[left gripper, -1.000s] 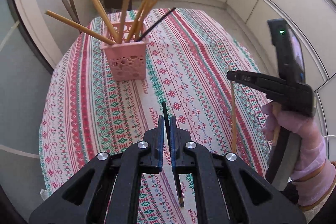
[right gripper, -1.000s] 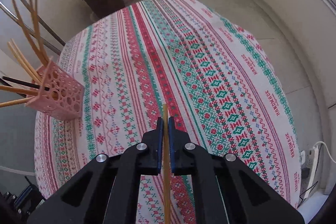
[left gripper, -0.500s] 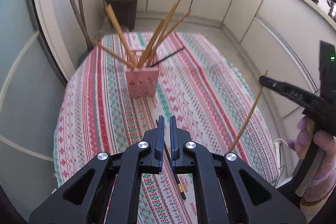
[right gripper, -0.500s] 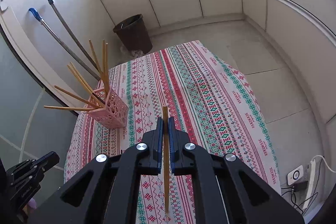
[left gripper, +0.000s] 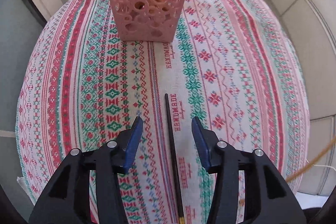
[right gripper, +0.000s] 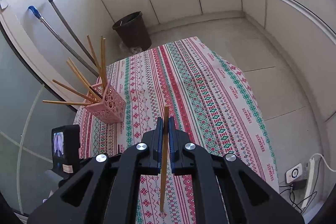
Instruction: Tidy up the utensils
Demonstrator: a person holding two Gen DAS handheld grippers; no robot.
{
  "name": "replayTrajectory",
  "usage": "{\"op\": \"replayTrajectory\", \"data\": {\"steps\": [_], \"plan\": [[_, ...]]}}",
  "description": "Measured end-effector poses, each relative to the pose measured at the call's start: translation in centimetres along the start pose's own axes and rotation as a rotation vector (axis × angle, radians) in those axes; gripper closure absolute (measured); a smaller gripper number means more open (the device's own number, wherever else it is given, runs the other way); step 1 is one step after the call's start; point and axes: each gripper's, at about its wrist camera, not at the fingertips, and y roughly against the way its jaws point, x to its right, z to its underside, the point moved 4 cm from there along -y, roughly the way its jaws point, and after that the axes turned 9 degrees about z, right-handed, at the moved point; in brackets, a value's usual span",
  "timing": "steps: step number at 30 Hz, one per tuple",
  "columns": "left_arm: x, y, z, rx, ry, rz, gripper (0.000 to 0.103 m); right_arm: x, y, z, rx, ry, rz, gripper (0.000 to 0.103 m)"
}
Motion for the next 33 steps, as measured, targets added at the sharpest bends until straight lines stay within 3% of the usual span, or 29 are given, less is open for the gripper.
{"op": "replayTrajectory", "data": {"steps": [3, 7, 9, 12, 15, 19, 26, 28, 31, 33], "plan": [[0.8, -0.5, 0.0, 0.013, -0.049, -0.058, 0.06, 0.5, 0.0, 0.1, -0.003, -0.002, 0.004, 0.097], [1.5, -0.4, 0.6, 0.019, -0.085, -0.05, 0.098, 0.9, -0.3, 0.3, -0.024, -0.016, -0.006, 0.097], [1.2, -0.2, 1.0, 0.023, -0.086, -0.009, 0.099, 0.7, -0.2, 0.3, -0.025, -0.015, -0.011, 0.097], [0.5, 1.5, 1.3, 0.071, -0.081, 0.122, 0.1, 0.2, 0.3, 0.3, -0.018, -0.008, -0.029, 0.097], [0.5, 5.3, 1.3, 0.143, -0.107, 0.252, 0.1, -0.1, 1.2, 0.2, -0.008, -0.008, -0.059, 0.097], [0.4, 10.8, 1.7, 0.239, -0.146, 0.328, 0.1, -0.5, 2.6, 0.0, 0.014, -0.002, -0.092, 0.097], [2.1, 15.1, 3.3, 0.341, -0.2, 0.32, 0.1, -0.1, 3.9, -0.1, 0.022, -0.017, -0.109, 0.097], [3.1, 16.8, 4.0, 0.377, -0.236, 0.326, 0.1, 0.5, 2.5, -0.2, -0.035, -0.038, -0.083, 0.095], [4.2, 18.5, 4.2, 0.424, -0.289, 0.34, 0.1, 2.0, -2.3, -0.2, -0.152, -0.079, -0.005, 0.075], [4.8, 19.6, 4.4, 0.455, -0.312, 0.344, 0.1, 2.9, -6.4, -0.1, -0.228, -0.099, 0.079, 0.072]]}}
